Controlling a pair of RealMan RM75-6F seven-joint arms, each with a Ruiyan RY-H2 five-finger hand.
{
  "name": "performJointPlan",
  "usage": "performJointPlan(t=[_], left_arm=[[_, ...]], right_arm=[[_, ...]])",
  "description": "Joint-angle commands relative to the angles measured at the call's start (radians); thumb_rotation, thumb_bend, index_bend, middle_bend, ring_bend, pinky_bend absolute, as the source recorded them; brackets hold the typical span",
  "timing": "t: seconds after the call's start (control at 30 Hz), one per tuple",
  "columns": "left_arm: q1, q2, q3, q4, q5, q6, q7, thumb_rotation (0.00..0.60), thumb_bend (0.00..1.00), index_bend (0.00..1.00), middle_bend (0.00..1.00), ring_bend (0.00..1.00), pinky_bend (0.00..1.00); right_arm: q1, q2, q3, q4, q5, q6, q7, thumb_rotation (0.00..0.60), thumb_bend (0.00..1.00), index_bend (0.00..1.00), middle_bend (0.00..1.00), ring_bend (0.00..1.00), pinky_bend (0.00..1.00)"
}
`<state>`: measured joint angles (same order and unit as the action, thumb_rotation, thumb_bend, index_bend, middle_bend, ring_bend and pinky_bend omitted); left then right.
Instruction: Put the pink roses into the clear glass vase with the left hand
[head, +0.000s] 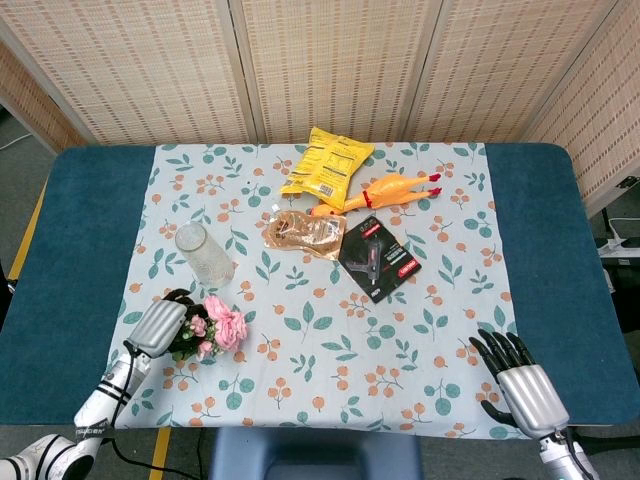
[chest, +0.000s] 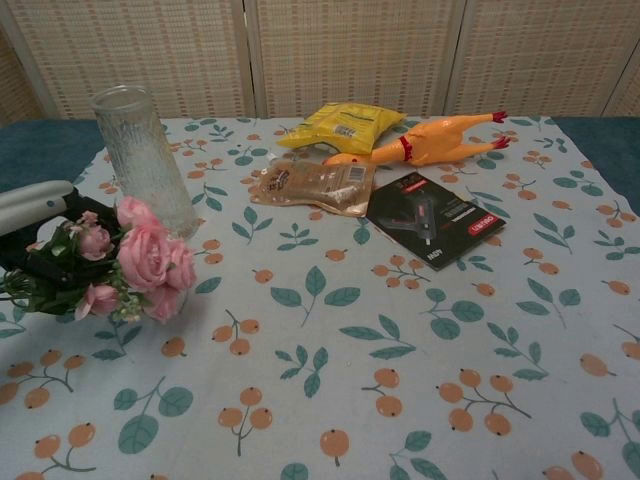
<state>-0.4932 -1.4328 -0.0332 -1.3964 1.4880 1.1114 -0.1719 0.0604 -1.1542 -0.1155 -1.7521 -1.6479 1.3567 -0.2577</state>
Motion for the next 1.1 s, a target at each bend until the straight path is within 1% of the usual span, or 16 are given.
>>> performJointPlan(t=[0.03, 0.13, 0.17, 0.23, 0.27, 0.33, 0.37, 0.47, 0.53, 0.57, 0.6, 0.67, 0.77, 0.9, 1.0, 1.1], left_arm=[[0.052, 0.002, 0.014, 0.042, 0.101, 0.162, -0.149, 0.6, 0.45, 0.61, 0.67, 0.41, 0.21], [0.088, 0.014, 0.003, 0.046, 0.14, 0.287, -0.31, 0.6, 0.47, 0.63, 0.69, 0.42, 0.22], [0.1, 0.016, -0.008, 0.048, 0.151, 0.34, -0.395, 0.6, 0.49, 0.63, 0.7, 0.43, 0.23], [0.114, 0.015, -0.03, 0.056, 0.155, 0.412, -0.533, 0.6, 0.5, 0.64, 0.71, 0.43, 0.23], [0.121, 0.011, -0.053, 0.06, 0.15, 0.457, -0.627, 0.6, 0.51, 0.64, 0.71, 0.43, 0.23], [0.126, -0.001, -0.097, 0.063, 0.126, 0.51, -0.755, 0.6, 0.52, 0.65, 0.72, 0.43, 0.23], [0.123, -0.01, -0.132, 0.069, 0.105, 0.534, -0.82, 0.6, 0.52, 0.65, 0.72, 0.43, 0.22], [0.088, -0.039, -0.221, 0.09, 0.052, 0.545, -0.915, 0.6, 0.53, 0.67, 0.74, 0.44, 0.21], [0.051, -0.056, -0.272, 0.103, 0.027, 0.53, -0.93, 0.6, 0.54, 0.66, 0.75, 0.44, 0.2], [0.021, -0.078, -0.31, 0.121, 0.008, 0.522, -0.912, 0.6, 0.54, 0.66, 0.75, 0.44, 0.2], [-0.003, -0.097, -0.337, 0.14, -0.007, 0.514, -0.894, 0.6, 0.55, 0.66, 0.75, 0.44, 0.2], [-0.061, -0.141, -0.39, 0.204, -0.035, 0.496, -0.849, 0.6, 0.56, 0.65, 0.74, 0.44, 0.2], [-0.141, -0.2, -0.451, 0.313, -0.069, 0.469, -0.816, 0.6, 0.58, 0.65, 0.74, 0.44, 0.19], [-0.221, -0.234, -0.515, 0.398, -0.102, 0.445, -0.825, 0.6, 0.59, 0.65, 0.74, 0.44, 0.17], [-0.231, -0.237, -0.521, 0.408, -0.105, 0.444, -0.826, 0.6, 0.6, 0.65, 0.74, 0.44, 0.17], [-0.312, -0.25, -0.577, 0.465, -0.13, 0.417, -0.806, 0.6, 0.6, 0.65, 0.74, 0.44, 0.17]], right_arm=[[0.0, 0.001, 0.0, 0.0, 0.0, 0.001, 0.002, 0.6, 0.14, 0.0, 0.0, 0.0, 0.0], [0.0, 0.001, 0.0, 0.0, 0.001, 0.0, 0.003, 0.6, 0.14, 0.0, 0.0, 0.0, 0.0], [0.001, 0.0, 0.0, 0.001, 0.001, -0.003, 0.002, 0.6, 0.14, 0.0, 0.0, 0.0, 0.0], [0.002, -0.001, 0.0, 0.0, 0.003, -0.007, 0.0, 0.6, 0.14, 0.0, 0.0, 0.0, 0.0], [0.003, -0.001, 0.0, 0.0, 0.003, -0.009, -0.001, 0.6, 0.14, 0.0, 0.0, 0.0, 0.0], [0.003, -0.003, 0.0, 0.0, 0.005, -0.011, -0.003, 0.6, 0.14, 0.0, 0.0, 0.0, 0.0], [0.004, -0.003, -0.001, 0.0, 0.005, -0.013, -0.005, 0.6, 0.14, 0.0, 0.0, 0.0, 0.0], [0.006, -0.007, 0.0, 0.001, 0.01, -0.02, -0.01, 0.6, 0.14, 0.0, 0.0, 0.0, 0.0], [0.008, -0.011, 0.001, 0.002, 0.016, -0.028, -0.014, 0.6, 0.14, 0.0, 0.0, 0.0, 0.0], [0.01, -0.013, 0.002, 0.002, 0.02, -0.034, -0.017, 0.6, 0.14, 0.0, 0.0, 0.0, 0.0], [0.011, -0.015, 0.002, 0.001, 0.022, -0.036, -0.019, 0.6, 0.14, 0.0, 0.0, 0.0, 0.0], [0.012, -0.015, 0.001, 0.001, 0.022, -0.039, -0.021, 0.6, 0.14, 0.0, 0.0, 0.0, 0.0], [0.012, -0.014, -0.001, 0.002, 0.024, -0.041, -0.022, 0.6, 0.15, 0.0, 0.0, 0.0, 0.0], [0.013, -0.014, 0.004, 0.004, 0.035, -0.043, -0.02, 0.6, 0.14, 0.0, 0.0, 0.0, 0.0], [0.013, -0.014, 0.005, 0.005, 0.037, -0.043, -0.02, 0.6, 0.14, 0.0, 0.0, 0.0, 0.0], [0.016, -0.015, 0.012, 0.006, 0.052, -0.047, -0.018, 0.6, 0.14, 0.0, 0.0, 0.0, 0.0]])
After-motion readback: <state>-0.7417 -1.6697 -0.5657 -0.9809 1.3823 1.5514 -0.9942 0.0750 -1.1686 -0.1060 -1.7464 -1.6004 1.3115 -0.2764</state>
